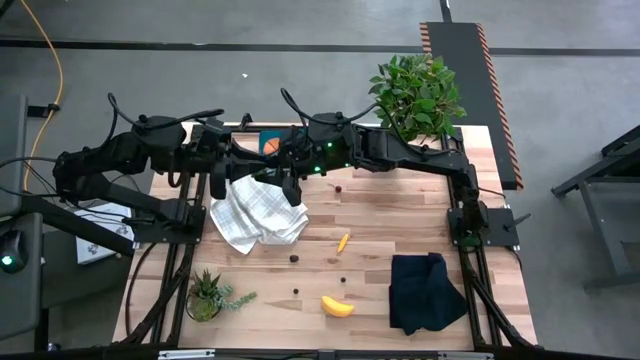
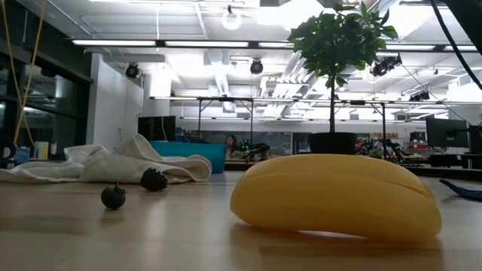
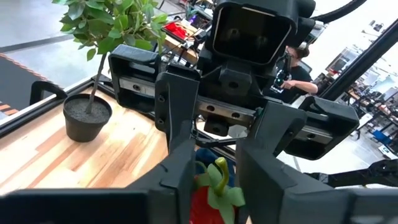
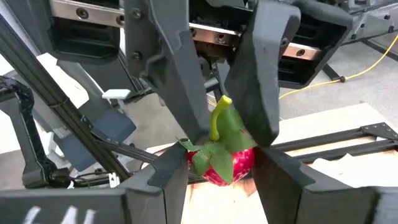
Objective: Pick and placing Produce into tupperware
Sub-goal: Put the red strawberry into the blue bin
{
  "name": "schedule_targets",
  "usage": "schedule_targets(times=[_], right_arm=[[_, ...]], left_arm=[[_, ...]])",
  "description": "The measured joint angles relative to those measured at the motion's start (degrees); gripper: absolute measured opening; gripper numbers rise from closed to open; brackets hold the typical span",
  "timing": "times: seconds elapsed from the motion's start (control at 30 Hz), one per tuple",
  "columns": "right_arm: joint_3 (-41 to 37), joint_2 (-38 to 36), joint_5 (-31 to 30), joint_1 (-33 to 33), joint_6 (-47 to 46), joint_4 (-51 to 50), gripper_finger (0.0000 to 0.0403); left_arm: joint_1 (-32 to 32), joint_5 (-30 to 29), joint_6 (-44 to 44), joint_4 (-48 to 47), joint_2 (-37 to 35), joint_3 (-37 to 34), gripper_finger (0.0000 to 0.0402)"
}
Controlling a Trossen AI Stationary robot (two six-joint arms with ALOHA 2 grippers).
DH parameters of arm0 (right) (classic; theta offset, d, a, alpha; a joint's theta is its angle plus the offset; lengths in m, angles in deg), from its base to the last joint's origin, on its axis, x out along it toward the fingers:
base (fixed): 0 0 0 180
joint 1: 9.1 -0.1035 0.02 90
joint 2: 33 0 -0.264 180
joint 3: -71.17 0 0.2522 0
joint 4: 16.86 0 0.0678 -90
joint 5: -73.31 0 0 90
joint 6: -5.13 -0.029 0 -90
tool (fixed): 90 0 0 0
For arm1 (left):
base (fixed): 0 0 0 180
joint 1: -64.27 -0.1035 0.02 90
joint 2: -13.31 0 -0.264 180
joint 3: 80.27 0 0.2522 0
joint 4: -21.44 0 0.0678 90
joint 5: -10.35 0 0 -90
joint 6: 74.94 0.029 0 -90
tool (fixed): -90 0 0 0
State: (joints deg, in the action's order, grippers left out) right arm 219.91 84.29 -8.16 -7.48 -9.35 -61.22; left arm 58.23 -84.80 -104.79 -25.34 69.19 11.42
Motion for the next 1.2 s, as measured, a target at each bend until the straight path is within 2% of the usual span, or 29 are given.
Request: schedule_targets(times=[0.33, 0.53, 0.67, 1.2], right_arm=[[0.0, 0.0, 0.11, 0.24, 0.18, -0.01, 0.0149], [0.0, -0.49, 0.04, 0.24, 0.44, -0.1, 0.0149], [0.0, -0.63, 0.04, 0.24, 0.46, -0.12, 0.0149], [0.0, -0.7, 0.18, 0.39, -0.27, -0.41, 0.0154]], left_arm=[[0.02, 0.14, 0.07, 0.0, 0.0, -0.02, 0.0006], [0.0, 0.13, 0.22, 0.11, -0.07, 0.0, 0.0014], [0.0, 0.1, 0.94, 0.13, -0.07, 0.0, 0.0003], [0.0, 0.0, 1.14, 0.11, -0.04, -0.01, 0.0002]])
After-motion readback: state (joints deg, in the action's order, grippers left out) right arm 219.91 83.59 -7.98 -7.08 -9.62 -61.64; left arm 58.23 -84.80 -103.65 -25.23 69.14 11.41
